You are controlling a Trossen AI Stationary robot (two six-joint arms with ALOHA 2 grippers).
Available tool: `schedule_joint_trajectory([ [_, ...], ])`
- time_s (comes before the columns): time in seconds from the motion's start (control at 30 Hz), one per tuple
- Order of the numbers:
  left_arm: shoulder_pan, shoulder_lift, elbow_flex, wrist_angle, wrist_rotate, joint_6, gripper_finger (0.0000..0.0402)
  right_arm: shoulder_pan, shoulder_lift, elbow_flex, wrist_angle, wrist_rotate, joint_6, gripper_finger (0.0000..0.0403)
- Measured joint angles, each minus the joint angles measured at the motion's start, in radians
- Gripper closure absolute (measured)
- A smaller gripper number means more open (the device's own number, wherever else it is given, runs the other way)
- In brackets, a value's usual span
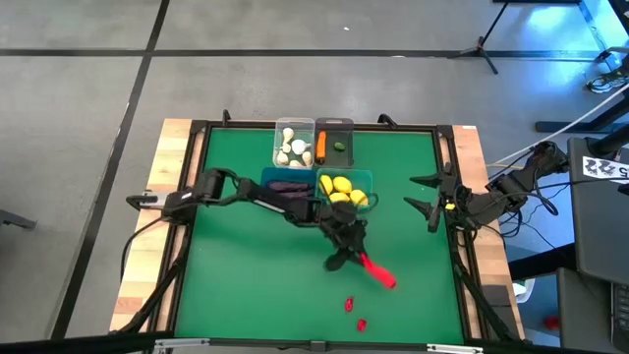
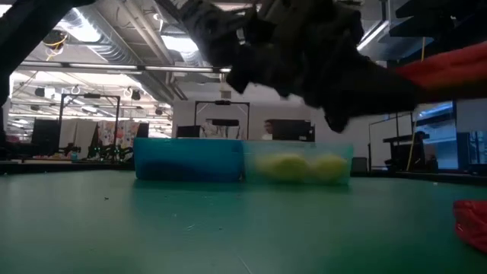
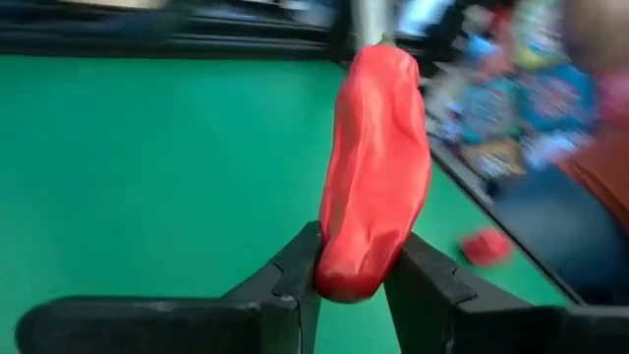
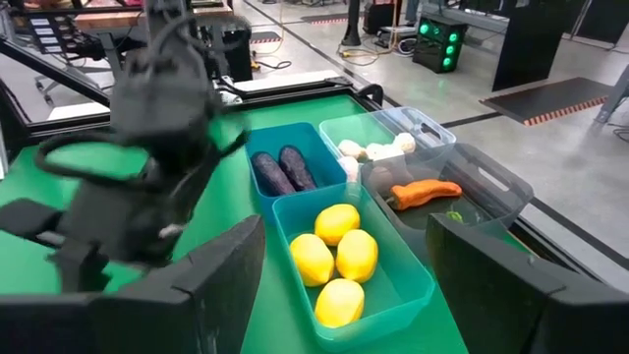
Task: Sort produce into baskets
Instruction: Put the red chili pepper into the black bin
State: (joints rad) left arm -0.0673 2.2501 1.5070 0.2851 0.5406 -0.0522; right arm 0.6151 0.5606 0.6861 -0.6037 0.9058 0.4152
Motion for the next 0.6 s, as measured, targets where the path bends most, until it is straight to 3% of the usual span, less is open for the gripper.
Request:
schedule_joint_trajectory([
  [0.17, 0.049, -0.087, 0.001, -0.129, -0.142, -0.077, 0.0309, 0.0, 0.0, 0.0, 0.0, 0.009, 0.0, 0.0123],
  [0.33, 0.091, -0.166, 0.002, -0.323, -0.422, -0.09, 0.0309, 0.0, 0.0, 0.0, 0.0, 0.009, 0.0, 0.0123],
  [0.6, 0.137, -0.22, 0.001, -0.416, -0.792, -0.182, 0.0305, 0.0, 0.0, 0.0, -0.001, 0.009, 0.0, 0.0123],
])
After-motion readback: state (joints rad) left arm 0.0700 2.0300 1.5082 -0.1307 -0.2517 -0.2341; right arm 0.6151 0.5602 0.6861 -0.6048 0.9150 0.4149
